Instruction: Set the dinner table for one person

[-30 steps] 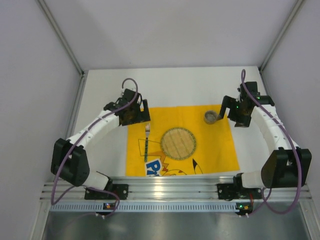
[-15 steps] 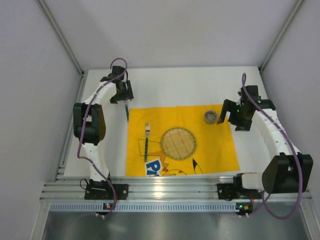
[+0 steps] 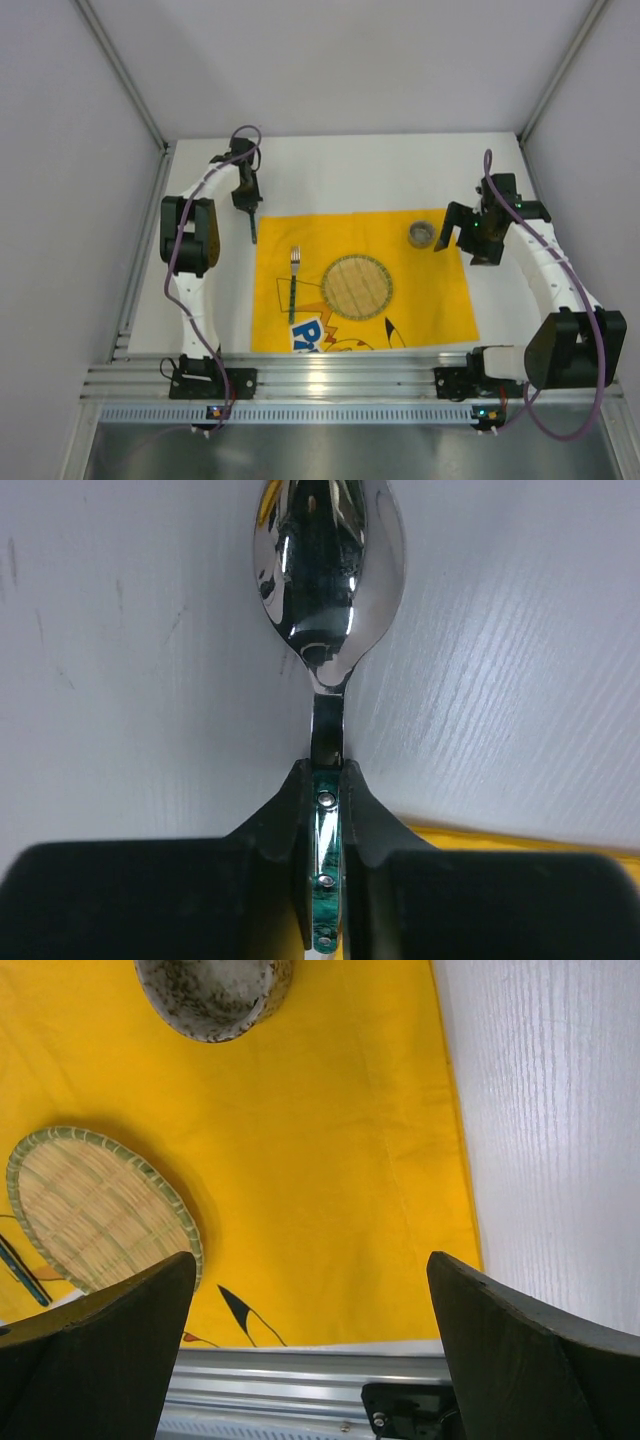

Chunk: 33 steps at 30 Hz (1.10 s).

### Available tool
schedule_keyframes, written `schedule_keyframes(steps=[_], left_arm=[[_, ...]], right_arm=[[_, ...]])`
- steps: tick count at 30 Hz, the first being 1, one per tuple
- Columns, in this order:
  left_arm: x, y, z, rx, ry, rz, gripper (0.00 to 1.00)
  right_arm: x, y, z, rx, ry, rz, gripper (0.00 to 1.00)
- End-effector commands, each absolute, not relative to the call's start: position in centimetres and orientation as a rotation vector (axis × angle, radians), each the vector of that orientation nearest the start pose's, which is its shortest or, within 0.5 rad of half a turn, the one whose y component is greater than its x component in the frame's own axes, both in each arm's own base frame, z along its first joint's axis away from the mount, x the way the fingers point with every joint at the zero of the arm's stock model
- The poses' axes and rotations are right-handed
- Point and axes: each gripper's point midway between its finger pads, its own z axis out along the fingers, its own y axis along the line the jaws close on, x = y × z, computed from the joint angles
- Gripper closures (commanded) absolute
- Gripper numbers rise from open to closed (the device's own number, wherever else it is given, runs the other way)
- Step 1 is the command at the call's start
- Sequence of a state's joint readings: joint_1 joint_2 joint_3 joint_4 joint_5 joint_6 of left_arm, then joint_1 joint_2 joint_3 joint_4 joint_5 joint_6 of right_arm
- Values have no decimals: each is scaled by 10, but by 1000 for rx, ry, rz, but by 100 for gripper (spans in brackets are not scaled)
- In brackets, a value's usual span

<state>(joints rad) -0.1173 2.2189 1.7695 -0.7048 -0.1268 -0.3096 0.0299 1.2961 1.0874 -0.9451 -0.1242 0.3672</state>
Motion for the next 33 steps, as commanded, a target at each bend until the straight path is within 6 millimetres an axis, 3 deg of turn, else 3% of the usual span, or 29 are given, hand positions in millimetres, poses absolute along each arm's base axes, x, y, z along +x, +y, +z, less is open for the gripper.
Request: schedule_keyframes(steps=[1,3,6,9,12,15,17,18,19,21,22,27,33], left_arm=[[495,-29,26,-306,2687,94,100],[495,-23,27,-320,2686,109,100],[503,-6,49,-378,2633,118,100],[519,2,102,-430,2512,66,100],[529,-16,161,-442,2400,-76,100],[519,-50,217,-502,2298,-297,100],[507,-85,225,-469,2293,-429,100],[499,-99,244,-449,2261,-473,100],[489,-129,247,-400,2271,-510,100],[476,-159,262,-351,2253,-534,100],[464,-192,270,-304,2257,-593,100],[414,-287,278,-198,2308,-799,100],[384,-330,290,-134,2296,-894,100]], right_arm=[[273,41,149,419,2672,271,0],[275,42,150,413,2673,272,0],[281,45,158,396,2658,293,0],[296,55,179,345,2593,374,0],[312,75,213,272,2489,510,0],[331,105,255,178,2330,694,0],[327,133,266,134,2297,875,0],[333,143,273,98,2245,936,0],[324,159,269,58,2255,1034,0],[325,175,269,41,2235,1097,0],[317,189,262,4,2250,1127,0],[304,230,262,-107,2203,1189,1],[303,247,251,-146,2215,1192,2]])
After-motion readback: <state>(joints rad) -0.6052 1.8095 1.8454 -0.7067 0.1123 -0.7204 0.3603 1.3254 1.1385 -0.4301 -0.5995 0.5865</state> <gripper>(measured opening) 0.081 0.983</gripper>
